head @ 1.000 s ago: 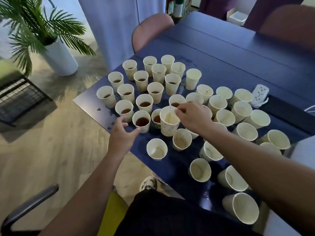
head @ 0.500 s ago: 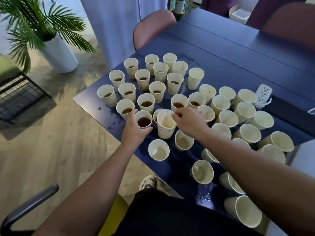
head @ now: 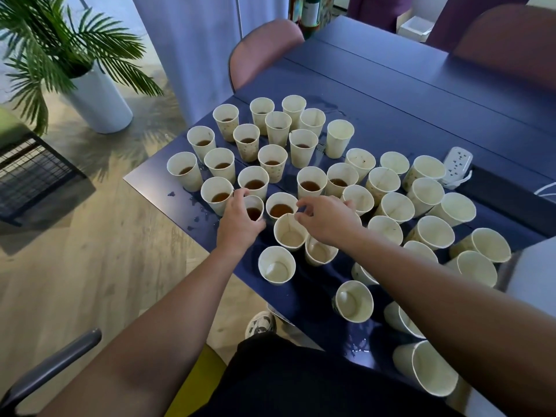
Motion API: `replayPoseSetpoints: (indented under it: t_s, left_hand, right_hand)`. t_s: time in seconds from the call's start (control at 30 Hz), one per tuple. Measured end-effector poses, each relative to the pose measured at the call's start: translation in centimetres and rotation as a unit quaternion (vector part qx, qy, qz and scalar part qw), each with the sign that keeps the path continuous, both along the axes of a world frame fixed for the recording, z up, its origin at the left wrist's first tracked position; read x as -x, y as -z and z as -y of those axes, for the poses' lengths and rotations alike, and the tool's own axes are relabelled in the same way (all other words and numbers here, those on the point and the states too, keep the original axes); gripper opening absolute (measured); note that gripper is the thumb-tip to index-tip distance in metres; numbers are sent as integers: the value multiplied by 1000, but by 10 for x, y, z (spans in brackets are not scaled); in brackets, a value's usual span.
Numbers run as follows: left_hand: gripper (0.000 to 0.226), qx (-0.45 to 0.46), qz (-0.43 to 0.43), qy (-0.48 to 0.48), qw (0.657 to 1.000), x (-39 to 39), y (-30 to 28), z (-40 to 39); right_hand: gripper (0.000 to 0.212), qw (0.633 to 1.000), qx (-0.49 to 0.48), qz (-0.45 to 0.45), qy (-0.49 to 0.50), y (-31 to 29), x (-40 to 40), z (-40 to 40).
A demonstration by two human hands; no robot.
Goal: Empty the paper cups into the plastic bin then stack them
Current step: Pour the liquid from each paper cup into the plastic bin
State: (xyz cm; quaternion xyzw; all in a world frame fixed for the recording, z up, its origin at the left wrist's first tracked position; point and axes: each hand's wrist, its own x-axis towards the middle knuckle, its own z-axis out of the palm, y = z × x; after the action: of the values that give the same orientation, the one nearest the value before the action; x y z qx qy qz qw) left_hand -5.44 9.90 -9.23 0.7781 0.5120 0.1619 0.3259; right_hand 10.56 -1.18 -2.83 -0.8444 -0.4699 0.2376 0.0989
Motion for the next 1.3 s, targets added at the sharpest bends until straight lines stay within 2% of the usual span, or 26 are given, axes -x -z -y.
replayPoseSetpoints:
  t_s: [0.33,0.57,0.67,0.8,0.93,1.07,1.17,1.3]
  left_hand:
    - [69,2,1,16,1000,11,-15,8]
    - [73,-6,39,9,999,21,-62,15]
    - [67,-24,72,30,997,23,-92,18]
    - [66,-60,87,53,993,15,-135,28]
    - [66,-74,115,84,987,-3,-175,46]
    - [63,-84,153,130,976,-34,-208,69]
    - [71,-103,141,188,966,-66,-228,87]
    - [79,-109,139,287,942,-109,-248,118]
  right_hand:
    - [31,999,-44,-21,25,-15,-5,13]
    - [38,997,-67,-38,10,-17,5,17]
    - [55,995,-79,-63,-22,-24,14,15]
    - [92,986,-91,-133,-51,-39,26,11]
    - [108,946,-246,-210,-28,-56,31,17]
    - [90,902,-365,-226,43,-77,19,35]
    - [80,878,-404,-228,116,-90,3,54]
    - [69,859,-444,-166,193,-108,-28,90]
